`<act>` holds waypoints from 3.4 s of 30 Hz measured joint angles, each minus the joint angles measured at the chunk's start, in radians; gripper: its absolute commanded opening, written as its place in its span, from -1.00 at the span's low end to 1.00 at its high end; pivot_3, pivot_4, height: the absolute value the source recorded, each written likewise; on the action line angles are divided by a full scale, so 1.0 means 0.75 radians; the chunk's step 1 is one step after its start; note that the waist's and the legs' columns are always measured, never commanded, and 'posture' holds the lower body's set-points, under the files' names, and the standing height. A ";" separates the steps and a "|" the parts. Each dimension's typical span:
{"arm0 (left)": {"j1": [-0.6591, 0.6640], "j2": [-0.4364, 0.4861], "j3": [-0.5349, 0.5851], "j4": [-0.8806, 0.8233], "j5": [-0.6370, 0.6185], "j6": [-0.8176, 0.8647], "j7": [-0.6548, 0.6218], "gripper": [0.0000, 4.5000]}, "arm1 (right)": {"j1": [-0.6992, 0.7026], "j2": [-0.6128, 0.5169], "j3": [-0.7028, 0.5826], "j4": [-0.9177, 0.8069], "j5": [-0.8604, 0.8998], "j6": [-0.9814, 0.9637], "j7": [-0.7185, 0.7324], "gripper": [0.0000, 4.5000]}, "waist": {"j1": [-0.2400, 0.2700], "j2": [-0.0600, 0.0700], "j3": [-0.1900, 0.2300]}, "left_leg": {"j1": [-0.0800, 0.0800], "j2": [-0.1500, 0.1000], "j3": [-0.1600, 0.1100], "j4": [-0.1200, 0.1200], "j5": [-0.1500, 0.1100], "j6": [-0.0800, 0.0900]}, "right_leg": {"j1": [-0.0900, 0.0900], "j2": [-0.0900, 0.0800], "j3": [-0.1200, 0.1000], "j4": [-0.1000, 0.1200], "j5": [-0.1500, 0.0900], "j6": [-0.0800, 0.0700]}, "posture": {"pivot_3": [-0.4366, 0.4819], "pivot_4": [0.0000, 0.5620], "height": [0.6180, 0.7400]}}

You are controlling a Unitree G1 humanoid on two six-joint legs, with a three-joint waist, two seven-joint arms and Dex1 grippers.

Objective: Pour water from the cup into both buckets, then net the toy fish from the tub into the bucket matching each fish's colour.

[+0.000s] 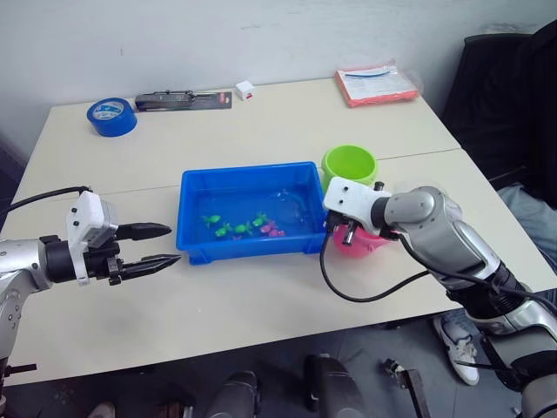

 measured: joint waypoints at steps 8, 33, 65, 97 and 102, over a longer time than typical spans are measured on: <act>-0.011 -0.013 -0.019 0.000 0.004 -0.011 0.006 0.38 | -0.003 -0.024 -0.013 -0.016 -0.004 -0.003 0.011 -0.65 | 0.000 0.000 0.000 | 0.000 0.000 0.000 0.000 0.000 0.000 | 0.000 0.000 0.000 0.000 0.000 0.000 | -0.05 -0.47 1.00; -0.037 -0.026 -0.062 0.014 0.007 -0.029 0.010 0.38 | 0.003 -0.070 -0.137 -0.193 0.171 -0.031 0.182 -0.65 | -0.001 0.001 0.000 | 0.000 0.000 0.000 0.000 0.000 0.000 | 0.000 0.000 0.000 0.000 0.000 0.000 | -0.05 -0.47 1.00; -0.007 -0.034 -0.092 0.007 0.009 -0.027 0.024 0.38 | -0.048 -0.080 -0.095 0.019 0.018 -0.126 0.083 -0.65 | -0.003 0.003 0.002 | 0.000 0.001 0.001 -0.001 0.000 0.000 | -0.001 0.000 0.001 0.000 0.000 0.000 | -0.05 -0.47 1.00; 0.003 -0.064 -0.092 -0.037 0.005 -0.008 0.059 0.38 | -0.035 -0.189 -0.026 -0.020 -0.226 -0.505 0.318 -0.65 | 0.001 0.003 0.002 | 0.000 0.000 0.001 -0.001 0.000 0.000 | 0.000 0.000 0.001 -0.001 0.000 0.000 | -0.05 -0.47 1.00; 0.004 -0.066 -0.092 -0.044 0.005 -0.008 0.067 0.38 | -0.027 -0.205 -0.027 -0.022 -0.236 -0.591 0.369 -0.65 | 0.001 0.003 0.002 | 0.000 0.000 0.001 -0.001 0.000 0.000 | 0.000 0.000 0.001 0.000 0.000 0.000 | -0.05 -0.47 1.00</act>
